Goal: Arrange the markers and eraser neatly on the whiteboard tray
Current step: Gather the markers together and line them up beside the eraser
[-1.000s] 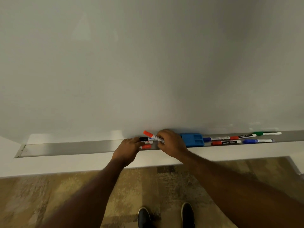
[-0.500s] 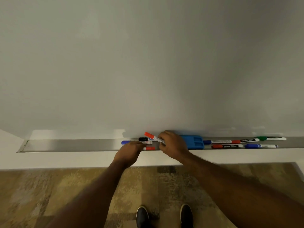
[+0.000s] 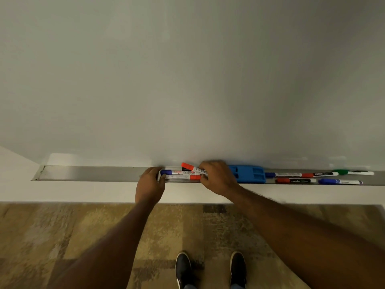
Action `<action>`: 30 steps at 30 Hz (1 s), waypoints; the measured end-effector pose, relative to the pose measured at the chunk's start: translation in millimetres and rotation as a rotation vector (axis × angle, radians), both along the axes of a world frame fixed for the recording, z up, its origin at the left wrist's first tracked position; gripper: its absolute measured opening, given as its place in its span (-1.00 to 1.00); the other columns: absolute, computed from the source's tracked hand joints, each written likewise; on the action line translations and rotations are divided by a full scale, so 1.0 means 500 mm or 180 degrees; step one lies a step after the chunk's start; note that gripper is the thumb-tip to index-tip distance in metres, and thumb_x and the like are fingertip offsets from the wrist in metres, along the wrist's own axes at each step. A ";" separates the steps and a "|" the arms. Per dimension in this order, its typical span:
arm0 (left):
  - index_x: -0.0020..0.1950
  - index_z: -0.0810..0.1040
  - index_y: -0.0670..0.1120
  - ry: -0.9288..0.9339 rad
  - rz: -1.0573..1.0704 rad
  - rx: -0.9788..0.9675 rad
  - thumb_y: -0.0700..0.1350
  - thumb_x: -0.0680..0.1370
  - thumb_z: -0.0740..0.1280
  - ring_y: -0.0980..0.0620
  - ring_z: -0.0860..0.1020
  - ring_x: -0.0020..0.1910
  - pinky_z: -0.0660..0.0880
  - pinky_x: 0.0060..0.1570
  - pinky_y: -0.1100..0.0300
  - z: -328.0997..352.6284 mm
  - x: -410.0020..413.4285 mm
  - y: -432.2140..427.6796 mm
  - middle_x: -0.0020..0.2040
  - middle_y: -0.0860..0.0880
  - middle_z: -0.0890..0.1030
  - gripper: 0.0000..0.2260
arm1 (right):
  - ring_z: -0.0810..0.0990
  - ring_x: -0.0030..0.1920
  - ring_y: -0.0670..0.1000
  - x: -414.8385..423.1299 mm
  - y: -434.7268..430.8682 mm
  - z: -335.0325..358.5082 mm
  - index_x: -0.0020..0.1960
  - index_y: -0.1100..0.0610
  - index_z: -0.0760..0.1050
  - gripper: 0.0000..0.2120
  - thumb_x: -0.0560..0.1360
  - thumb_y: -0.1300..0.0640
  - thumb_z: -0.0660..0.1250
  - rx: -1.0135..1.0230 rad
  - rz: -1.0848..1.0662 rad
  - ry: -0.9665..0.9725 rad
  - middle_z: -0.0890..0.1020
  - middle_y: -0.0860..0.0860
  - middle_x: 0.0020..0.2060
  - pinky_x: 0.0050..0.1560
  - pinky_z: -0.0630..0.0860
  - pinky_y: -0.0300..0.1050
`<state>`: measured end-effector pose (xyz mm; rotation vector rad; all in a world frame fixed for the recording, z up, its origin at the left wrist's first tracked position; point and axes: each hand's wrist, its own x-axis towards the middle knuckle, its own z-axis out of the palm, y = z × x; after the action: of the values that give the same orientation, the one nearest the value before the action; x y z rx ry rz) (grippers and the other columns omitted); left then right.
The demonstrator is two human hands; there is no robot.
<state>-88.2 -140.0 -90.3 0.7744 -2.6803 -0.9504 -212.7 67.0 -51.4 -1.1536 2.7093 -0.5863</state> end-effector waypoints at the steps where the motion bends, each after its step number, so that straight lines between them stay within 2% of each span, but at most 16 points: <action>1: 0.23 0.58 -0.12 -0.0005 -0.0040 0.0006 -0.13 0.54 0.35 -0.10 0.58 0.02 0.56 0.05 -0.02 0.000 -0.001 0.000 0.10 -0.09 0.64 -0.73 | 0.65 -0.12 0.09 0.000 -0.002 0.000 0.08 0.11 0.58 -0.75 0.47 0.01 0.38 -0.0002 0.0003 -0.0004 0.71 0.08 -0.05 -0.09 0.57 -0.09; 7: 0.25 0.59 -0.07 -0.0153 -0.0630 -0.0349 -0.10 0.55 0.34 -0.08 0.54 0.14 0.52 0.12 0.02 -0.002 -0.001 0.003 0.24 -0.05 0.59 -0.73 | 0.65 -0.11 0.06 0.003 -0.014 0.000 0.08 0.13 0.58 -0.73 0.47 -0.01 0.40 -0.0063 0.0063 0.0063 0.70 0.08 -0.04 -0.06 0.53 -0.13; 10: 0.20 0.62 -0.05 -0.0182 -0.0745 -0.0452 -0.11 0.57 0.32 -0.10 0.54 0.12 0.53 0.07 0.03 -0.002 -0.001 0.002 0.23 -0.06 0.58 -0.78 | 0.64 -0.09 0.07 0.002 -0.018 0.003 0.09 0.13 0.58 -0.74 0.48 0.01 0.40 -0.0028 0.0055 0.0067 0.69 0.08 -0.02 0.01 0.57 -0.08; 16: 0.09 0.67 -0.07 -0.0153 -0.1075 -0.0707 -0.19 0.56 0.34 -0.14 0.57 0.09 0.53 0.01 0.06 0.009 -0.004 -0.006 0.19 -0.06 0.62 -0.83 | 0.63 -0.14 0.05 0.002 -0.015 0.006 0.04 0.14 0.60 -0.80 0.48 0.06 0.39 -0.0053 0.0033 0.0117 0.69 0.07 -0.08 -0.03 0.58 -0.03; 23: 0.08 0.67 -0.08 -0.0095 -0.1092 -0.0836 -0.21 0.52 0.38 -0.10 0.61 0.05 0.55 -0.02 0.06 0.022 0.004 -0.007 0.13 -0.06 0.66 -0.84 | 0.64 -0.10 0.05 0.003 0.002 0.009 0.08 0.13 0.59 -0.74 0.48 0.01 0.40 -0.0029 -0.0011 0.0068 0.69 0.08 -0.04 0.01 0.58 -0.05; 30: 0.15 0.63 -0.10 -0.0139 -0.1070 -0.0821 -0.18 0.53 0.36 -0.08 0.59 0.07 0.55 0.06 0.04 0.037 0.005 0.005 0.15 -0.04 0.65 -0.80 | 0.66 -0.07 0.05 0.004 0.029 0.017 0.09 0.11 0.59 -0.70 0.48 -0.06 0.39 -0.0015 -0.0097 0.0056 0.70 0.06 -0.01 0.00 0.54 -0.10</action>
<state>-85.5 -137.7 -71.9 0.3009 -2.9493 -0.6328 -210.5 81.4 -42.9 -1.1258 2.7462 -0.5898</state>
